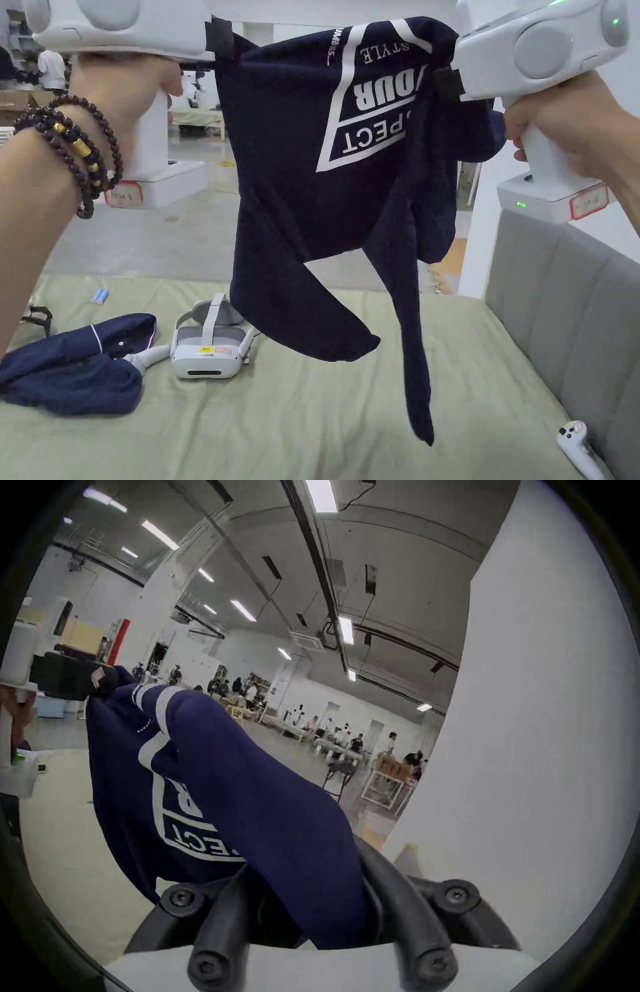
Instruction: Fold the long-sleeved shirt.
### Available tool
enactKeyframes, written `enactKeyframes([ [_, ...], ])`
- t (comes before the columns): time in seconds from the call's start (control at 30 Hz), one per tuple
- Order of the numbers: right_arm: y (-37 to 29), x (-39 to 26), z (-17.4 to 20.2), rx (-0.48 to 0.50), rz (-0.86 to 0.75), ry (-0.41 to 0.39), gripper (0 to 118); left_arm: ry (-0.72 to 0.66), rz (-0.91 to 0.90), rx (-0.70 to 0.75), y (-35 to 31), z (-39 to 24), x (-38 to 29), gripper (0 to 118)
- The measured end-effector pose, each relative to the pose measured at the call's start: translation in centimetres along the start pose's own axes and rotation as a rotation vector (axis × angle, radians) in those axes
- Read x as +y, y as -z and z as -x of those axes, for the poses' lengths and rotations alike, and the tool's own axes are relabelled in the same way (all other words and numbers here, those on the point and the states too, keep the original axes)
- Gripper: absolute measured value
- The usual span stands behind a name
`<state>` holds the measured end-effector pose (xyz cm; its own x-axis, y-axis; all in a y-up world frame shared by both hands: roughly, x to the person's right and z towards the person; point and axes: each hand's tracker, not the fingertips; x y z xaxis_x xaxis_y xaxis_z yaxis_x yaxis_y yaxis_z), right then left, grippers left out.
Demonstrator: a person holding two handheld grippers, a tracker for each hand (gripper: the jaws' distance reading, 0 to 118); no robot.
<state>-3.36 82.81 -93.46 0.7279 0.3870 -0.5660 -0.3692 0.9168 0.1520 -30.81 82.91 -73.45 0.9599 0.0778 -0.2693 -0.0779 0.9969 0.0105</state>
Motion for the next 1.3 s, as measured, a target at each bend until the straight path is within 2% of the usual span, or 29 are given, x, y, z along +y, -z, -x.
enactKeyframes([
  [0.13, 2.0, -8.6, 1.8, 0.056, 0.102, 0.085, 5, -0.018, 0.082, -0.02, 1.3, -0.4, -7.1, 5],
  [0.23, 3.8, -17.8, 5.0, 0.075, 0.22, 0.095, 5, 0.018, 0.185, -0.026, 2.5, -1.1, -15.9, 5],
  [0.3, 4.9, -24.8, 7.5, 0.086, 0.312, 0.137, 5, 0.017, 0.258, -0.04, 2.9, -1.7, -22.9, 5],
  [0.33, 5.3, -27.9, 8.7, 0.093, 0.362, 0.161, 5, -0.003, 0.317, -0.045, 5.0, -0.4, -25.8, 5],
  [0.47, 4.7, -38.0, 12.7, 0.127, 0.521, 0.222, 5, -0.072, 0.518, -0.067, 5.1, -0.1, -36.7, 5],
  [0.53, 3.0, -39.7, 13.3, 0.159, 0.553, 0.249, 5, -0.1, 0.531, -0.049, 4.0, 0.1, -39.1, 5],
  [0.63, -1.6, -39.7, 13.8, 0.167, 0.494, 0.205, 5, -0.139, 0.487, -0.055, 0.2, 0.0, -39.3, 5],
  [0.67, -3.4, -39.7, 13.6, 0.174, 0.478, 0.175, 5, -0.118, 0.463, -0.05, -1.8, -0.5, -39.1, 5],
  [0.8, -11.2, -41.7, 15.2, 0.217, 0.487, 0.156, 5, 0.019, 0.466, -0.021, -9.9, -3.1, -40.6, 5],
  [0.93, -17.2, -47.3, 19.3, 0.28, 0.659, 0.137, 5, -0.025, 0.631, -0.019, -15.9, -4.3, -46.5, 5],
  [1.0, -18.3, -50.4, 21.0, 0.338, 0.772, 0.17, 5, -0.073, 0.78, 0.003, -17.1, -4.4, -50.3, 5],
  [1.03, -18.5, -51.3, 21.6, 0.351, 0.802, 0.182, 5, -0.085, 0.821, 0.004, -17.5, -4.4, -51.7, 5],
  [1.1, -18.8, -52.0, 22.3, 0.334, 0.779, 0.151, 6, -0.08, 0.846, 0.007, -18.3, -4.8, -52.7, 5],
  [1.13, -18.7, -51.6, 22.1, 0.328, 0.771, 0.136, 10, -0.085, 0.853, 0.01, -18.8, -5.1, -52.4, 10],
  [1.17, -18.9, -50.4, 21.7, 0.335, 0.77, 0.146, 35, -0.104, 0.859, 0.018, -19.1, -5.0, -52.1, 31],
  [1.23, -19.7, -48.4, 20.8, 0.392, 0.777, 0.212, 107, -0.131, 0.856, 0.02, -20.0, -4.8, -50.7, 98],
  [1.27, -20.6, -47.2, 20.2, 0.378, 0.762, 0.212, 118, -0.148, 0.806, 0.023, -20.4, -4.1, -50.1, 109],
  [1.3, -22.1, -45.7, 19.5, 0.395, 0.692, 0.259, 114, -0.152, 0.714, 0.017, -21.1, -3.6, -48.8, 103],
])
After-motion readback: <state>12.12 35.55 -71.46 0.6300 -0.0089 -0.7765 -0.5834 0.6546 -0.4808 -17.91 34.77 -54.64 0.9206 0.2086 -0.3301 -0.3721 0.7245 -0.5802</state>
